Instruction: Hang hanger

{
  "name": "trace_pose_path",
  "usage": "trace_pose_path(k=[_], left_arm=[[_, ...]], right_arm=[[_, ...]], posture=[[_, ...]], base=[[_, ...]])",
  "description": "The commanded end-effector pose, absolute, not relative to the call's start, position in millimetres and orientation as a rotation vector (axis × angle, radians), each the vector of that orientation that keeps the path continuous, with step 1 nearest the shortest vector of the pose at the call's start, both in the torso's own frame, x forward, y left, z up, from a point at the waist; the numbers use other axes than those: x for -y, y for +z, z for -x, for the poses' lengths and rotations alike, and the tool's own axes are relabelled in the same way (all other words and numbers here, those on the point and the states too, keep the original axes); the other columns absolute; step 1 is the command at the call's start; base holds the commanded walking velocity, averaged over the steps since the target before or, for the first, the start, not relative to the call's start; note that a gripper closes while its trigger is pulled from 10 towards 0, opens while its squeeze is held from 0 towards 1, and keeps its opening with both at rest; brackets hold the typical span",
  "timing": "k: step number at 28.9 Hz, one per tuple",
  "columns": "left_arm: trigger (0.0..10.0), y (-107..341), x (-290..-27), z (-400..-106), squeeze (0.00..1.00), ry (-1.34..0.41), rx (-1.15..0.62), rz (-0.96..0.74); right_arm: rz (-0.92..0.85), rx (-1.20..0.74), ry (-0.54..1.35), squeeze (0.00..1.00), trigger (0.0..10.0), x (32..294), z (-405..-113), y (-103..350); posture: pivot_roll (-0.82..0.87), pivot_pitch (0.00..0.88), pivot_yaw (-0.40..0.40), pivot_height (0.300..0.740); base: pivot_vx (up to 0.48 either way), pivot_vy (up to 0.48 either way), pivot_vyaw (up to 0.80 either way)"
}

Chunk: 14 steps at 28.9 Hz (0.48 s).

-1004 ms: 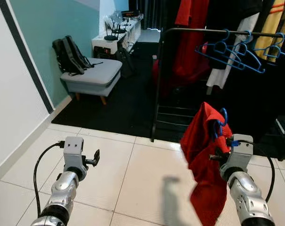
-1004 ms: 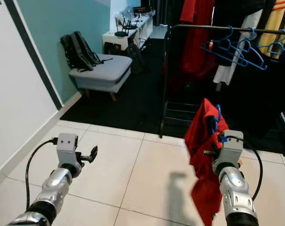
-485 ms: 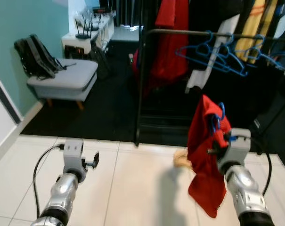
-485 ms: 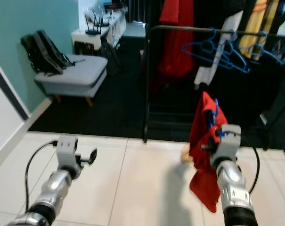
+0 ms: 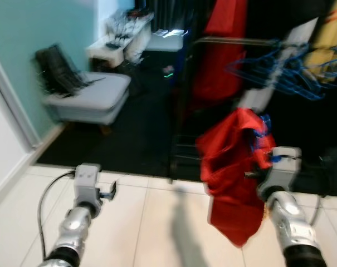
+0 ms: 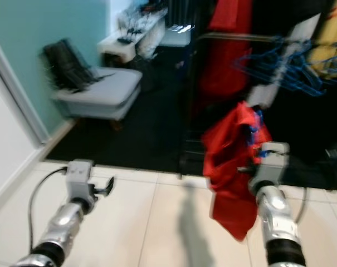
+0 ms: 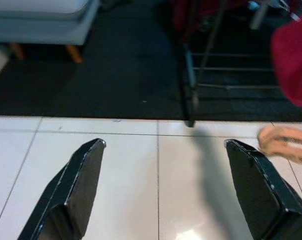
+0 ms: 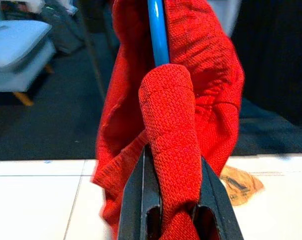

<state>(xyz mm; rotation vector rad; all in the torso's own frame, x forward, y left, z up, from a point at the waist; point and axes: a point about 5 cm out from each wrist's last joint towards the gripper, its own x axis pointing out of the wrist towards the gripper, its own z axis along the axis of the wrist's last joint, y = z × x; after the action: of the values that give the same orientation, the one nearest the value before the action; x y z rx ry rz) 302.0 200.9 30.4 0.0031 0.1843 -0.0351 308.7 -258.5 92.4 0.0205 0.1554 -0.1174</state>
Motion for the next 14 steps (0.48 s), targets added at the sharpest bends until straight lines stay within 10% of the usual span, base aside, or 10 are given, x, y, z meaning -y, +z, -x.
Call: trace_pose_path(k=[1,14], left_arm=[[10.0,29.4,-199.8,-301.3,0.00,-0.042,-0.187,-0.006],[10.0,28.6,-201.3,-300.4,0.00,-0.041,-0.191,-0.007]], right_arm=[[-0.018,-0.120,-0.130,0.00,10.0,262.1,-310.2,99.6],[-0.031,-0.100,-0.121,0.00,10.0,257.2,-312.1,102.2]], posture=[[-0.03,0.004,0.015,0.740],[-0.02,0.008,0.020,0.740]], base=[[0.330,0.000,-0.77],[0.337,0.000,-0.60]])
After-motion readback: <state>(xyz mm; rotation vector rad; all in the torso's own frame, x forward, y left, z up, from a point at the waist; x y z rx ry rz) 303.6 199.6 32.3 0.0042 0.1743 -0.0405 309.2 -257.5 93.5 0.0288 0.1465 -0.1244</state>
